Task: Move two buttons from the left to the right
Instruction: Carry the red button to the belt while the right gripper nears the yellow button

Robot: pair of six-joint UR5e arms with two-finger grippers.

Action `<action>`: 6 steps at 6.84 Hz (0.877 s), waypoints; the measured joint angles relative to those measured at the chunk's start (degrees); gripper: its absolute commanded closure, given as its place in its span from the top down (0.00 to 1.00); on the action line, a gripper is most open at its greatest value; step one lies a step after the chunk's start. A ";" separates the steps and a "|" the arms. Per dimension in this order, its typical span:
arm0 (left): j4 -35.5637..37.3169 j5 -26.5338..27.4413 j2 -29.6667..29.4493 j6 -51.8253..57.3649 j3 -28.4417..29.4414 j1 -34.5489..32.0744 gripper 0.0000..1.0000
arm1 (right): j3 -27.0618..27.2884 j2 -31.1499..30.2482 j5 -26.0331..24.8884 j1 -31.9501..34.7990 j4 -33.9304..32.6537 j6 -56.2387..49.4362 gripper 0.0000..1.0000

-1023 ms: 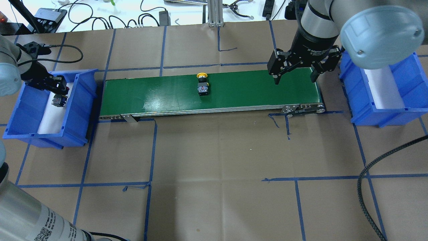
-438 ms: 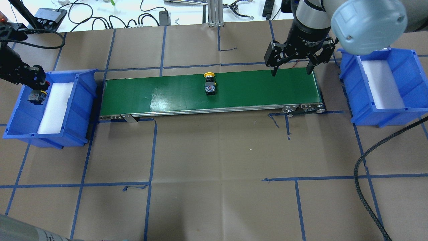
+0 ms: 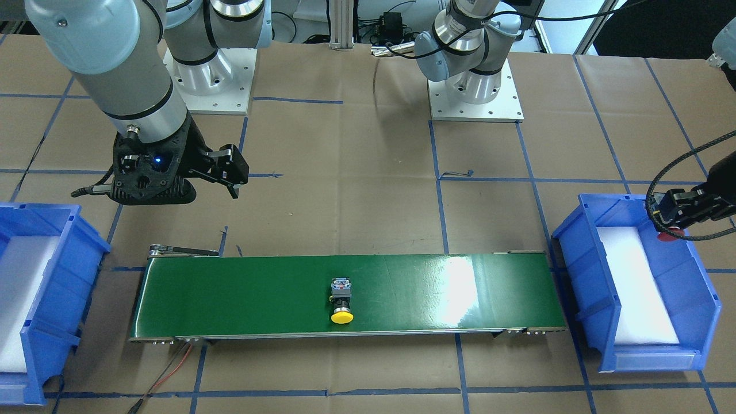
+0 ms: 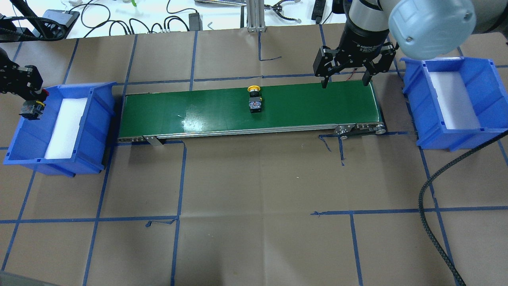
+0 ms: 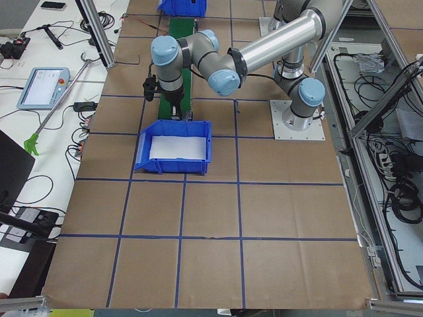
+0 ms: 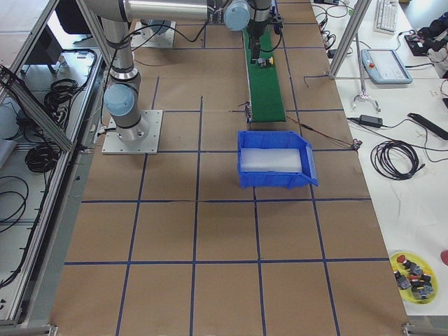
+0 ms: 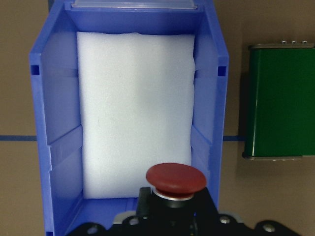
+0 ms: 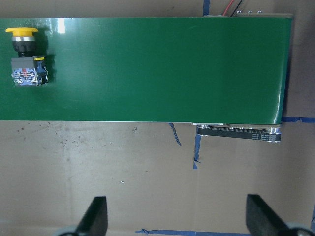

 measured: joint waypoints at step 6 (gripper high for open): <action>2.14 0.15 -3.42 -23.56 -0.33 -17.48 0.00 | 0.42 0.07 0.14 0.09 -0.01 0.03 1.00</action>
